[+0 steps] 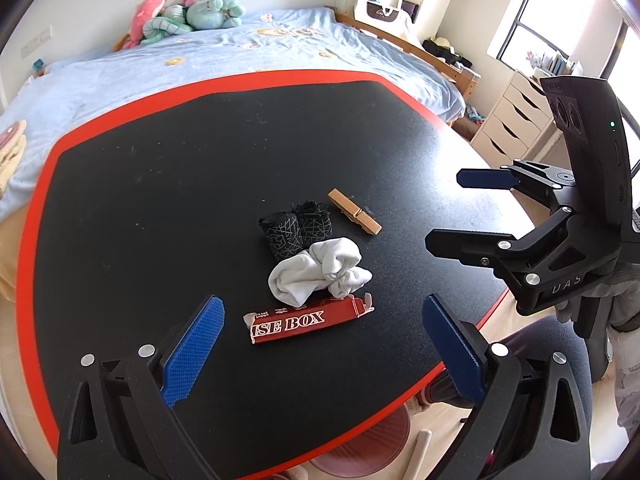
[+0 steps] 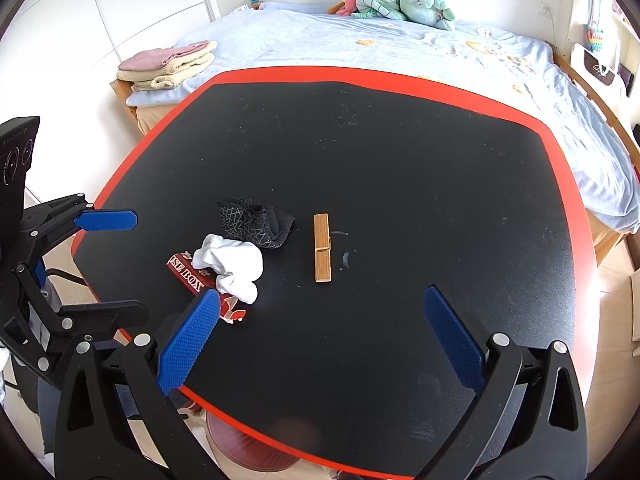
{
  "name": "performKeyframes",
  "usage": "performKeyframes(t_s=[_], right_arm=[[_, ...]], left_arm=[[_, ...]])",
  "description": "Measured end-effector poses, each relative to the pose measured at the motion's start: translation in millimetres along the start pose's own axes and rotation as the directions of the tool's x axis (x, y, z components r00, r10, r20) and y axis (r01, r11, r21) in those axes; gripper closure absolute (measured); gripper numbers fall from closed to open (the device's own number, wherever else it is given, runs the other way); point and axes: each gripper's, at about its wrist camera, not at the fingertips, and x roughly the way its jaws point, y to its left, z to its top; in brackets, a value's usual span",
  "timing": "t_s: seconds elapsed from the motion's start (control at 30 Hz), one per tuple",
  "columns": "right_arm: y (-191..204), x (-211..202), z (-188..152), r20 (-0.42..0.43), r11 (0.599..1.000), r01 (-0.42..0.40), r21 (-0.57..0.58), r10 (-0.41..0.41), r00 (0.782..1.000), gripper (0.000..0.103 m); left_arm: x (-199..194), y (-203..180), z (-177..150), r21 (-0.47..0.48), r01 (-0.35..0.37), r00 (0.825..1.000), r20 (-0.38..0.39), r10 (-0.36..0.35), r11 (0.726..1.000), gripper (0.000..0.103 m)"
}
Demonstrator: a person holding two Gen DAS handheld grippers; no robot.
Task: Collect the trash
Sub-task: 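Grasp the white sock with the left tool while the right grasps the wooden clothespin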
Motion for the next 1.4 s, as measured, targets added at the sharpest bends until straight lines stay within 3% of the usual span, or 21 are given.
performKeyframes(t_s=[0.53, 0.7, 0.87, 1.0, 1.17, 1.33, 1.4], right_arm=[[-16, 55, 13, -0.044, 1.000, 0.014, 0.001, -0.014, 0.999, 0.004], [-20, 65, 14, -0.053, 1.000, 0.011, 0.000, -0.011, 0.999, 0.013], [-19, 71, 14, -0.059, 1.000, 0.012, -0.012, -0.013, 0.998, 0.029], [-16, 70, 13, -0.049, 0.999, 0.015, -0.038, -0.016, 0.999, 0.038], [-8, 69, 13, -0.042, 0.997, 0.016, -0.070, -0.019, 0.999, 0.064], [-7, 68, 12, -0.044, 0.997, 0.014, -0.079, -0.018, 0.999, 0.089], [-6, 68, 11, -0.046, 0.997, 0.012, -0.079, -0.015, 0.999, 0.091]], left_arm=[[48, 12, 4, -0.031, 0.012, 0.999, -0.045, -0.013, 0.999, 0.008], [55, 12, 4, -0.033, 0.010, 0.999, -0.041, -0.011, 0.999, 0.008], [55, 14, 2, -0.032, 0.002, 0.999, -0.033, -0.003, 0.999, 0.008], [52, 17, -2, -0.031, -0.001, 0.999, -0.032, 0.000, 1.000, 0.023], [52, 16, -1, -0.027, 0.013, 0.999, -0.035, -0.014, 1.000, 0.044], [48, 17, -1, -0.022, 0.036, 0.999, -0.034, -0.037, 0.999, 0.058], [46, 18, -2, -0.020, 0.042, 0.999, -0.031, -0.043, 0.999, 0.064]])
